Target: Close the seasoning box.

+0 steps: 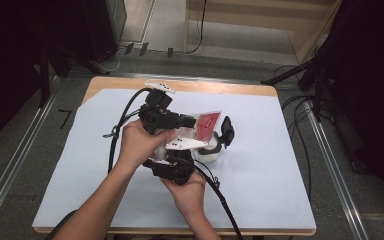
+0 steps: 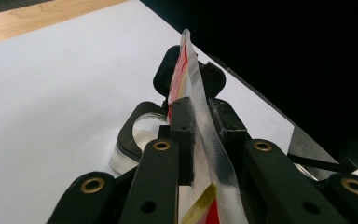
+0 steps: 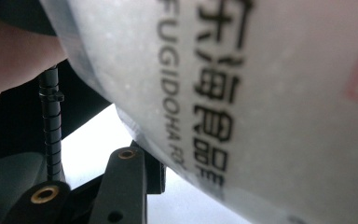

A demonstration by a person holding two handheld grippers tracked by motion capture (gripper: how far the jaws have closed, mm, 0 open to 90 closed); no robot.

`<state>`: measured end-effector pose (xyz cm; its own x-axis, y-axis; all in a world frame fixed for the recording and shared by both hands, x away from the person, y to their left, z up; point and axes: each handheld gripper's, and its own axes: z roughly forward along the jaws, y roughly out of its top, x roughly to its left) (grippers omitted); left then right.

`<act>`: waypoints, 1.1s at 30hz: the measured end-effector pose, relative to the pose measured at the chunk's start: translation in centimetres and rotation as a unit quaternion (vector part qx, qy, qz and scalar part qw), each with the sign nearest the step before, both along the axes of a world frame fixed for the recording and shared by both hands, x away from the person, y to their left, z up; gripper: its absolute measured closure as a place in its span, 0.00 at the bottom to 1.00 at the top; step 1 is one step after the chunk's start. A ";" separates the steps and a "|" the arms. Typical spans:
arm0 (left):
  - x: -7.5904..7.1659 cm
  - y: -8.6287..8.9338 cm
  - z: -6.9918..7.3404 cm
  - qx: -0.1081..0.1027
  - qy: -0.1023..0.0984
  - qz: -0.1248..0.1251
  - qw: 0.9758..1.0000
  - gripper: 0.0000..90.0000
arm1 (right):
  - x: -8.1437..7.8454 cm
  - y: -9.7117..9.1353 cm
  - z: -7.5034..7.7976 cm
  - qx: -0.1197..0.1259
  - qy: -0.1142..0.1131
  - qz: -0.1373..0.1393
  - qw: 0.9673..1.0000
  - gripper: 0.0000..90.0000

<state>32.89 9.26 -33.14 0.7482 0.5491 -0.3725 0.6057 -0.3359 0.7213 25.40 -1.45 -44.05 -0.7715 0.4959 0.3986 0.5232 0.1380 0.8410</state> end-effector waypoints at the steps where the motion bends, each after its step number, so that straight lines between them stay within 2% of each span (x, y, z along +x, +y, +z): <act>1: 0.0 0.0 0.0 0.000 0.000 0.001 1.000 0.91 | 0.0 0.0 0.0 0.000 0.000 0.000 1.000 0.70; 10: 0.0 -0.1 0.0 -0.002 0.000 -0.004 1.000 0.89 | -0.1 0.0 0.0 0.003 0.000 -0.005 1.000 0.70; 27: -0.3 -0.2 0.5 0.005 -0.002 0.004 1.000 0.89 | 0.0 0.1 0.4 0.011 0.008 0.000 1.000 0.69; 33: -0.2 0.0 0.5 0.001 0.001 0.005 1.000 0.89 | 0.1 0.2 0.5 0.007 0.007 0.004 1.000 0.69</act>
